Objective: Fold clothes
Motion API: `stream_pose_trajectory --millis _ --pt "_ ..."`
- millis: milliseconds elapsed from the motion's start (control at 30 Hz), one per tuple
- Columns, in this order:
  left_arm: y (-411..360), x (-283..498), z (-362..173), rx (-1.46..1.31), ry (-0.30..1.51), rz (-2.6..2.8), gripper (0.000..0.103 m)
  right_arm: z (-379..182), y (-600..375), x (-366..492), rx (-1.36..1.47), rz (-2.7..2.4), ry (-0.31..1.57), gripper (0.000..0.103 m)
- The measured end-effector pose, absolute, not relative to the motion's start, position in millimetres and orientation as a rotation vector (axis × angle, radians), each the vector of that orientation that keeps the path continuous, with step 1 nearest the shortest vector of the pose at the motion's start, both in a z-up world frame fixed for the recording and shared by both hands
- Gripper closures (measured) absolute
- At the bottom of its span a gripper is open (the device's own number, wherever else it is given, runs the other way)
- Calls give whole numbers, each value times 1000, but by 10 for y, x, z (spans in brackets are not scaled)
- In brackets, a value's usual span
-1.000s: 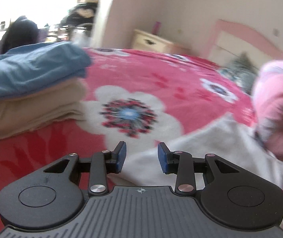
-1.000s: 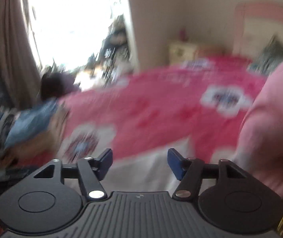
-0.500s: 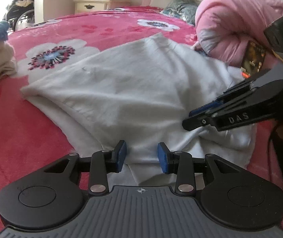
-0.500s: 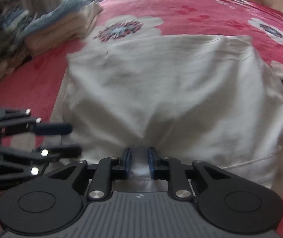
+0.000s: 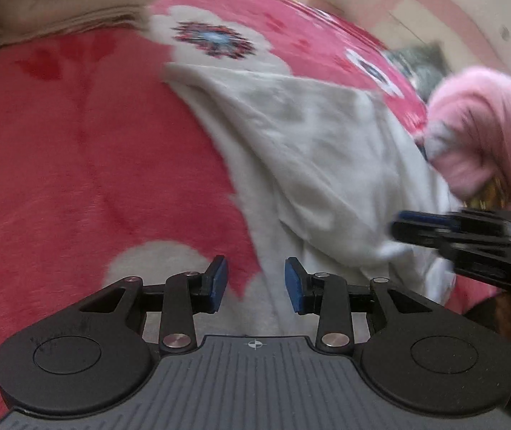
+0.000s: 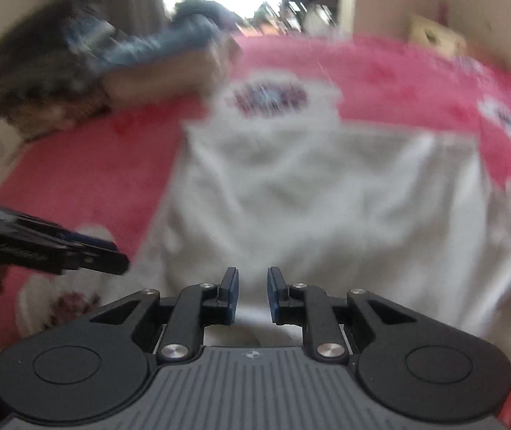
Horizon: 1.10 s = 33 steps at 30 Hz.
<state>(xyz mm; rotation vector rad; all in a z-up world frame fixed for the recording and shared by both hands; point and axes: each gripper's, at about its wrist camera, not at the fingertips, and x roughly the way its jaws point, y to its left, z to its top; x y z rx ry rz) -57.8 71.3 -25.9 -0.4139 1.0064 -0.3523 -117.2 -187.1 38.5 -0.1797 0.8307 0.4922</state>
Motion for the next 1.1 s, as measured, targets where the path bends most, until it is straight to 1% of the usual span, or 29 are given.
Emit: stream_pose_trajectory --millis 67,133,367,500,567,667,733,800,933,1000,1100 --pt "795 -559 -273 -467 1032 -371 68 506 -1878 -1210 -203 495 784 84" --pt "823 -541 -322 -505 1074 -417 68 546 -1964 -1208 -164 479 785 84" --pt "575 -698 -454 -488 1178 -549 68 447 -2569 -1288 107 329 898 82" --pt "495 -744 -442 -449 1177 -553 67 419 -2845 -1327 206 249 908 80" --pt "539 -714 -432 -473 1187 -547 67 448 -2906 -1303 212 230 890 79" --pt "645 -674 -405 -493 1180 -523 68 566 -2844 -1206 148 234 826 78" --pt "718 -637 -377 -492 1163 -496 68 658 -2708 -1112 90 286 774 72" --pt "770 -583 -351 -499 1143 -468 68 722 -2498 -994 29 364 732 61" --pt "879 -413 -319 -504 1091 -413 67 656 -1984 -751 -65 544 736 59" --pt "942 -282 -324 -520 1058 -392 67 550 -1737 -662 -98 619 766 50" --pt "1031 -63 -339 -558 1018 -382 66 349 -1428 -618 -158 702 800 46"
